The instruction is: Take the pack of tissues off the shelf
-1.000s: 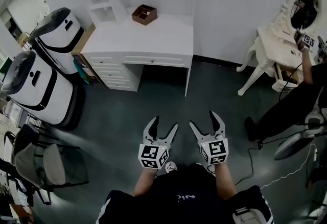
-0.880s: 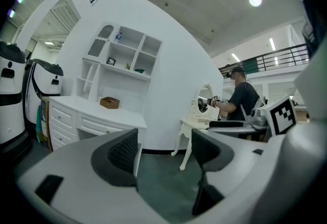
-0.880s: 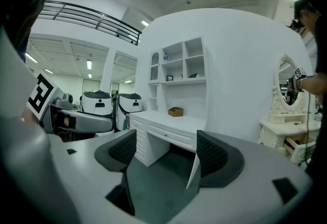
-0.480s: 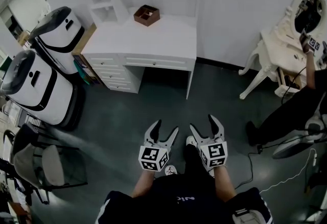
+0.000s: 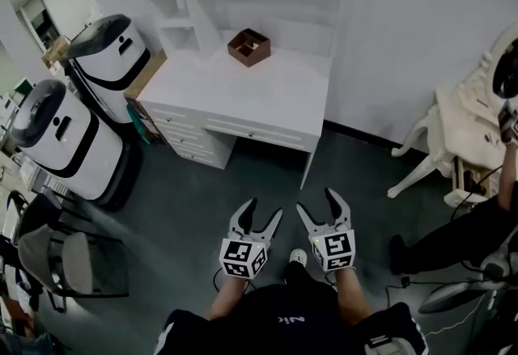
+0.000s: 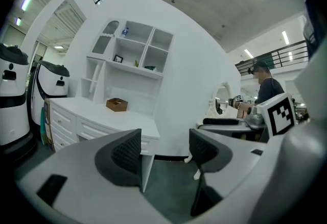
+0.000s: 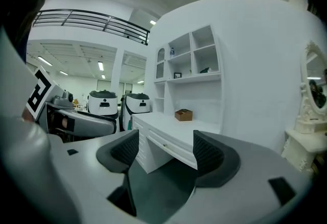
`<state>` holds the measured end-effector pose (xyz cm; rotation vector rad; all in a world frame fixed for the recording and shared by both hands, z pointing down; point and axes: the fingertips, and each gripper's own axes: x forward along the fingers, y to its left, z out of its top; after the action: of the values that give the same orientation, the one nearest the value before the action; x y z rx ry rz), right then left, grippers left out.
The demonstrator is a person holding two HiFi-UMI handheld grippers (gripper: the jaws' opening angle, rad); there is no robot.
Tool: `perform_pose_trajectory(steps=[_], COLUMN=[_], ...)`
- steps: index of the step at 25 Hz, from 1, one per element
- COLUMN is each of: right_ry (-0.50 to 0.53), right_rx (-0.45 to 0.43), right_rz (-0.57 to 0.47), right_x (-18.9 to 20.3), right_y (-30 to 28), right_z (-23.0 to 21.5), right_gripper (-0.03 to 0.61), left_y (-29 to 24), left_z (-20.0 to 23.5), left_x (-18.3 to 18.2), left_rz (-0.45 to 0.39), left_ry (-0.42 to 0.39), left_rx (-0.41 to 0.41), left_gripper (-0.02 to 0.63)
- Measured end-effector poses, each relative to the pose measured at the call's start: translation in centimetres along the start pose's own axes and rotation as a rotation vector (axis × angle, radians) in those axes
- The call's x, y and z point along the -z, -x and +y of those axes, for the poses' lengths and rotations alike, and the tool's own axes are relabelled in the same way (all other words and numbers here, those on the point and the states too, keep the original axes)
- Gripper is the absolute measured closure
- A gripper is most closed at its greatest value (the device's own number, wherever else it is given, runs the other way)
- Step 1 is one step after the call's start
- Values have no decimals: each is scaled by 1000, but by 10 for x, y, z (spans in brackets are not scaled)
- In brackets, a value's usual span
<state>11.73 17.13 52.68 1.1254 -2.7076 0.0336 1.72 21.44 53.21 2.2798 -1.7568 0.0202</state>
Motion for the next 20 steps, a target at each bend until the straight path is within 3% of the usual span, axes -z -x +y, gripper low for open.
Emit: perform_pose_trajectory(steps=[5, 11, 20], right_ry=[37, 54, 39], right_rx=[-45, -62, -65], right_rz=[-21, -7, 13], right_x=[-17, -11, -6], right_y=[-37, -55, -75], right_z=[-42, -92, -128], right_gripper=[253, 253, 253], left_y=[-49, -101, -144], left_z=[7, -5, -10], left_x=[-19, -16, -14], left_rz=[-32, -27, -1], left_ry=[11, 26, 25], left_rx=[-48, -67, -72], left_gripper=[322, 322, 322])
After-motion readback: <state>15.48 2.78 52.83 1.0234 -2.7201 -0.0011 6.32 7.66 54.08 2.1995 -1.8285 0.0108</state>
